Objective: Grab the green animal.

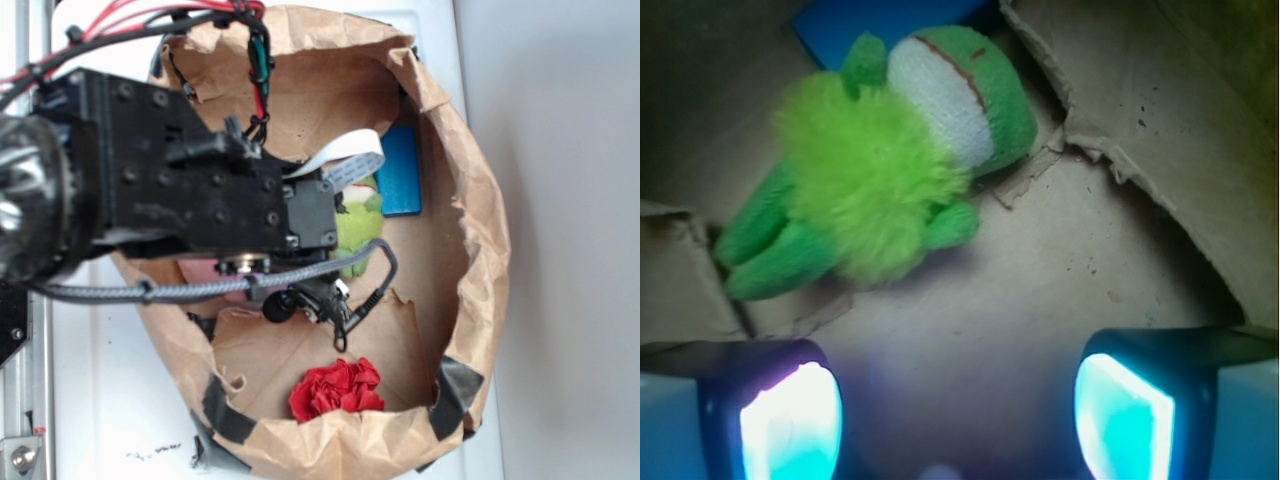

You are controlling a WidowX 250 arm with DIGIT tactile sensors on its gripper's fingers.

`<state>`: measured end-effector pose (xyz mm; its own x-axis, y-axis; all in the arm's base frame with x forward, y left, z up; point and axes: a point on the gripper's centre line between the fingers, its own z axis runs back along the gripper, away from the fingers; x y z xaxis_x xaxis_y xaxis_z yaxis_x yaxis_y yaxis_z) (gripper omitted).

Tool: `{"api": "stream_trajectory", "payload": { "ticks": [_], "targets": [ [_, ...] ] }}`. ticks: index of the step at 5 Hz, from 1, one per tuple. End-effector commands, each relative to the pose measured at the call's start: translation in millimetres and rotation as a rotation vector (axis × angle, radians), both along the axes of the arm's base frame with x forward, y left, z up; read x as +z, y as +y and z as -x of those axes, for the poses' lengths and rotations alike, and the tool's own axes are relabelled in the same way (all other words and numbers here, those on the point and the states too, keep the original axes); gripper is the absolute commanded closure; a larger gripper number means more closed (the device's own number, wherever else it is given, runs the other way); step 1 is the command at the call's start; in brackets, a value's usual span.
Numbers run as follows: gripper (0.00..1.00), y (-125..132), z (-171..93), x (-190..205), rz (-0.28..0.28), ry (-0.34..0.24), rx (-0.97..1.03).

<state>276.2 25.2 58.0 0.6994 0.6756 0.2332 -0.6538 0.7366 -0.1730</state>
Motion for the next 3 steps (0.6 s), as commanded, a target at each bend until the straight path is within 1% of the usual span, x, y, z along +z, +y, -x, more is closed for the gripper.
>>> {"api": "stream_trajectory", "payload": {
  "ticks": [1, 2, 3],
  "targets": [
    [0.00, 24.3, -30.2, 22.2, 0.001, -0.084, 0.058],
    [0.00, 23.0, -37.2, 36.0, 0.045, -0.093, 0.084],
    [0.00, 24.6, -44.9, 44.5, 0.055, -0.096, 0.114]
  ]
}}
